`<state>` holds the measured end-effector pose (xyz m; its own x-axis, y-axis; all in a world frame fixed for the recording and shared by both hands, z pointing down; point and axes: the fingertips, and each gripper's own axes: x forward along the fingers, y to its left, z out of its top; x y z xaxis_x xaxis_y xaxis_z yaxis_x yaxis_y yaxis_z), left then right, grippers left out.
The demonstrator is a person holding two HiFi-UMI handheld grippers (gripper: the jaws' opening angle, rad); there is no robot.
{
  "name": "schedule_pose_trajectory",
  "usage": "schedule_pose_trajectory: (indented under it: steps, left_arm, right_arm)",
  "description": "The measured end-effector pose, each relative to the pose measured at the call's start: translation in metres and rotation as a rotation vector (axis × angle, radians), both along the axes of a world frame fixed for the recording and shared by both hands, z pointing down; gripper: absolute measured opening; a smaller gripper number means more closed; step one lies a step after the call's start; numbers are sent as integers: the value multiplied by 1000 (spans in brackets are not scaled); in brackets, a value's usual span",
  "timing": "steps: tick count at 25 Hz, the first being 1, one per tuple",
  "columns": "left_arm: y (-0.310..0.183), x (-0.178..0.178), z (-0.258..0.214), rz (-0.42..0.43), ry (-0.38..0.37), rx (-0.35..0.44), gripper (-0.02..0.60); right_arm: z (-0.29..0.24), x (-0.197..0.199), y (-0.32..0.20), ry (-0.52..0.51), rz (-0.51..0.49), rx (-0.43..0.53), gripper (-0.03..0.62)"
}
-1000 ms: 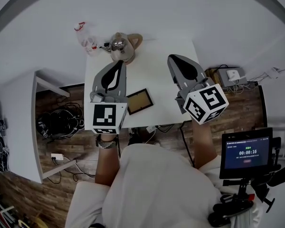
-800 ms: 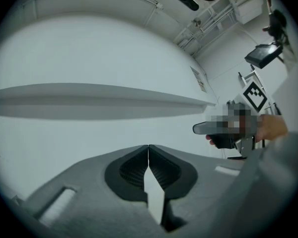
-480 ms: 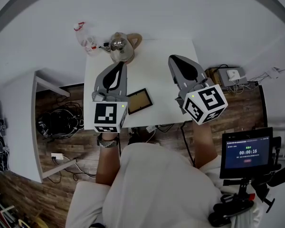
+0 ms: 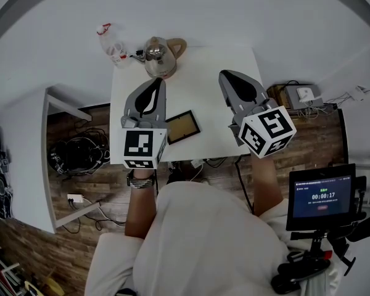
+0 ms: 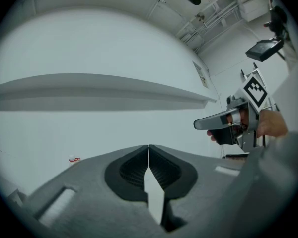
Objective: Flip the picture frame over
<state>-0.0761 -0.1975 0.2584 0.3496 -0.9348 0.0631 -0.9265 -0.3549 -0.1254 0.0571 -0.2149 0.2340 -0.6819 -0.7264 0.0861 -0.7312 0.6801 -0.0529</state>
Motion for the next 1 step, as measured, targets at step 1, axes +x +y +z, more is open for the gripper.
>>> schedule_pose_trajectory:
  steps: [1]
  left_arm:
    - [0, 0, 2, 0, -1, -4, 4]
  right_arm:
    - [1, -1, 0, 0, -2, -3, 2]
